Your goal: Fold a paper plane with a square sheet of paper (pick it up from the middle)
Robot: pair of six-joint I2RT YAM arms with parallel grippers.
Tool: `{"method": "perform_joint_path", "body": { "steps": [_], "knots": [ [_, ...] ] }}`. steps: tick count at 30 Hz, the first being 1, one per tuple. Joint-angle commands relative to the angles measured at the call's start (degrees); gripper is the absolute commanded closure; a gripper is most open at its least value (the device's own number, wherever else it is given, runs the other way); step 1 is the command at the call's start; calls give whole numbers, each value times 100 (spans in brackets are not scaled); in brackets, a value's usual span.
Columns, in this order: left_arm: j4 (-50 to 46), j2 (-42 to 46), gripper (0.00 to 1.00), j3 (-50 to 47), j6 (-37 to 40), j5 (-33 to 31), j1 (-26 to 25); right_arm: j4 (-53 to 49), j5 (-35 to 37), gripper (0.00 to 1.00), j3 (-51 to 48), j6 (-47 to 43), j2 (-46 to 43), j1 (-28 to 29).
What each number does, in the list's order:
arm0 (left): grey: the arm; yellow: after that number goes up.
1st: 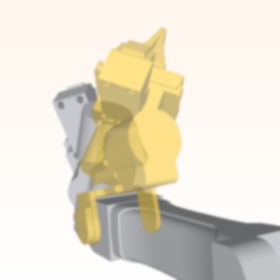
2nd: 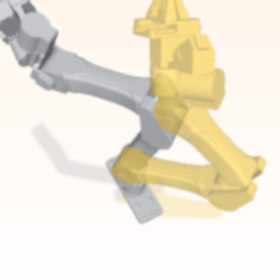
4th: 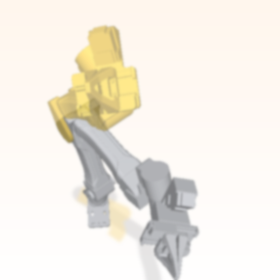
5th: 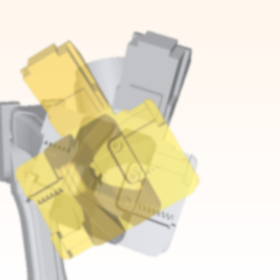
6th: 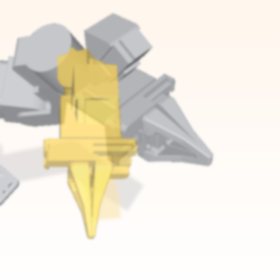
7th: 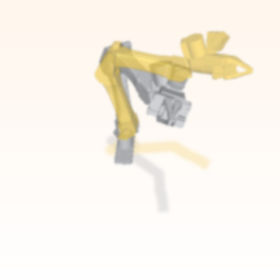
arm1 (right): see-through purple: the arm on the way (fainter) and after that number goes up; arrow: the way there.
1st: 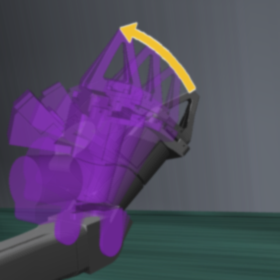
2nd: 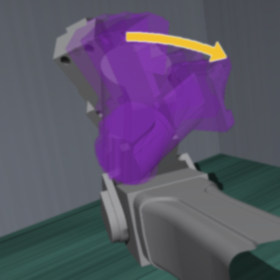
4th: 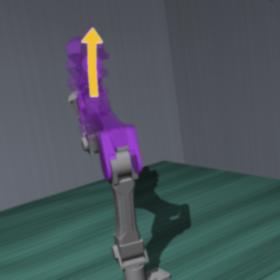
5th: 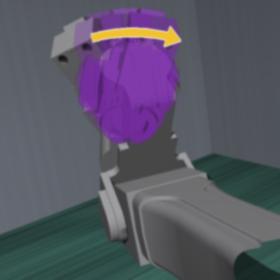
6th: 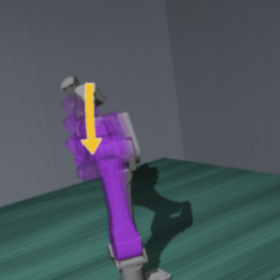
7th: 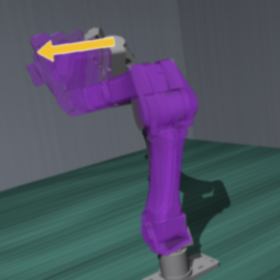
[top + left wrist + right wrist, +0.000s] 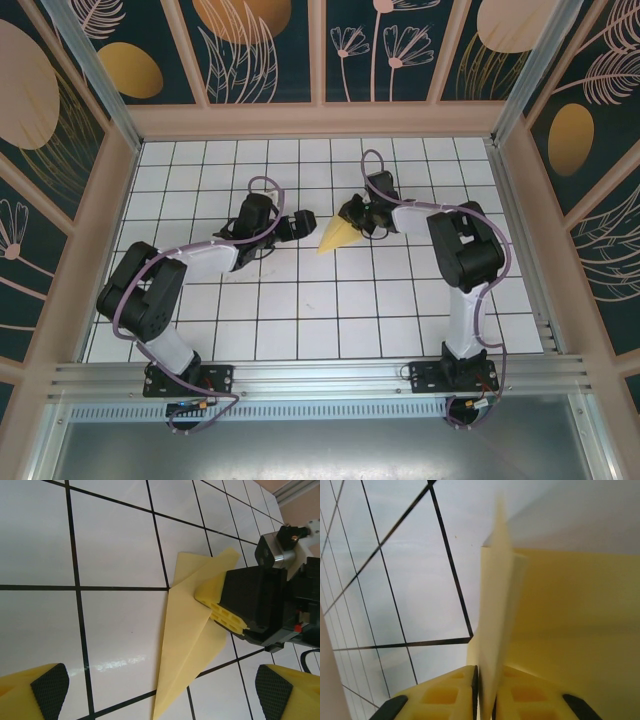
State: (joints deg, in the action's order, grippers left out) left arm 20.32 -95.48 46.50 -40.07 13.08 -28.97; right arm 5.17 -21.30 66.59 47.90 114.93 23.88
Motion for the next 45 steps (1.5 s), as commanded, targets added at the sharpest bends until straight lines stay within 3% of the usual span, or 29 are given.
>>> {"method": "perform_joint_path", "body": {
  "steps": [1,9,17,24,30,33,38,45],
  "knots": [
    [293,-12,3,-111,-235,275,97,298,-219,89,-47,-237,64,39],
    [1322,194,2,-457,-791,1598,420,1007,-1071,96,-246,-600,-793,-39],
    [3658,159,1,-892,-2063,2876,608,1540,-2348,96,-314,-545,-1467,-163],
    [4213,50,1,-780,-2399,3054,603,1906,-2742,95,-238,-91,-1582,-70],
    [5243,-237,6,-843,-3187,3293,594,2388,-2907,95,-221,354,-1543,34],
    [5030,-394,6,-906,-3147,3173,592,2461,-2943,95,-153,448,-1517,64],
    [3899,-108,4,-924,-2494,2733,594,2398,-2864,95,-98,413,-1504,82],
    [4176,-128,2,-992,-2657,2880,586,2486,-2854,95,-111,487,-1428,93]
  ]
}}
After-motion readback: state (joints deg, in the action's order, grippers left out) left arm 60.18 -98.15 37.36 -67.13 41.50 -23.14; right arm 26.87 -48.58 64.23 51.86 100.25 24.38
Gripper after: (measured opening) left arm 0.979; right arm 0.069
